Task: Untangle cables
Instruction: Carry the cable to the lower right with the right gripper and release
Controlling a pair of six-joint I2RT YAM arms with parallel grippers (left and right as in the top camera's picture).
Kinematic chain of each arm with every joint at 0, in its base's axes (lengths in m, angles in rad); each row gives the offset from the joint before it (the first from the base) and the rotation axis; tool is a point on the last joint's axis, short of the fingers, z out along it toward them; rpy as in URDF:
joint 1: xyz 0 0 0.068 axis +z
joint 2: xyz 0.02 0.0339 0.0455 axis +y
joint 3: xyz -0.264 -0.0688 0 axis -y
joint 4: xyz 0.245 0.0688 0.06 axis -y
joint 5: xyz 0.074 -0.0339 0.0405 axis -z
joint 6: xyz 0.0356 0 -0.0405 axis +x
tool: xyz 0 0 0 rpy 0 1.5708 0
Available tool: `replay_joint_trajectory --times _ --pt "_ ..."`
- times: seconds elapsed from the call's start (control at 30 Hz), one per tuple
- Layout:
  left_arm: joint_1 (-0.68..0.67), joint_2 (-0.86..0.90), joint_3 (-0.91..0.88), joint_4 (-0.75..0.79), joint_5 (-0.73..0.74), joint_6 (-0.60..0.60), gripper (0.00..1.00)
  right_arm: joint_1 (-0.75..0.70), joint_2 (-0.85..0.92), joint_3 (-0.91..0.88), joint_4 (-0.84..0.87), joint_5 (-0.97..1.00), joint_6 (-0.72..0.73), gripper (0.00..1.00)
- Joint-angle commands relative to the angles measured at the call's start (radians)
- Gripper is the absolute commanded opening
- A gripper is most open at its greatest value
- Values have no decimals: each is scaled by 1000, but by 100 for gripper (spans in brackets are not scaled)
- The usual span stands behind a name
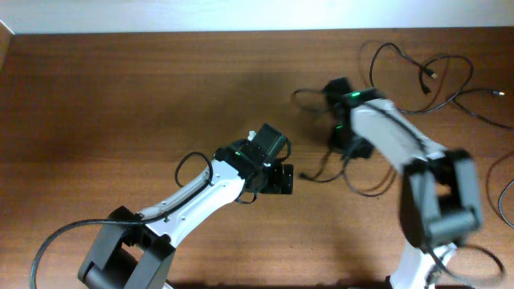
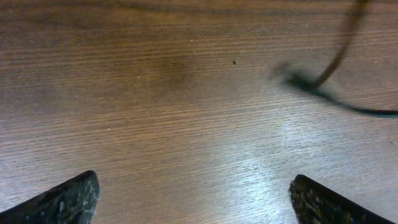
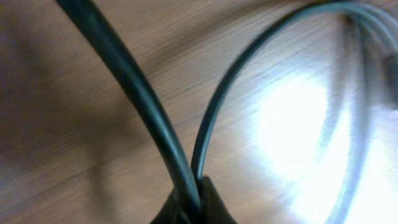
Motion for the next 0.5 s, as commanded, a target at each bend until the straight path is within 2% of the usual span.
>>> replay_joint_trajectory --times 0.0,0.1,0.23,0.3,0.47 --pt "-1 6 4 -2 10 16 99 -117 -261 32 -126 40 -11 4" --pt "-1 6 4 -2 10 16 99 -261 -443 32 -298 47 -10 4" --pt "-1 6 4 -2 10 16 99 -383 -459 8 -344 134 2 4" --pt "-1 6 4 -2 10 16 99 -456 -458 -56 -262 163 12 4" --pt "-1 6 4 -2 10 16 99 -496 -454 -287 3 141 12 4"
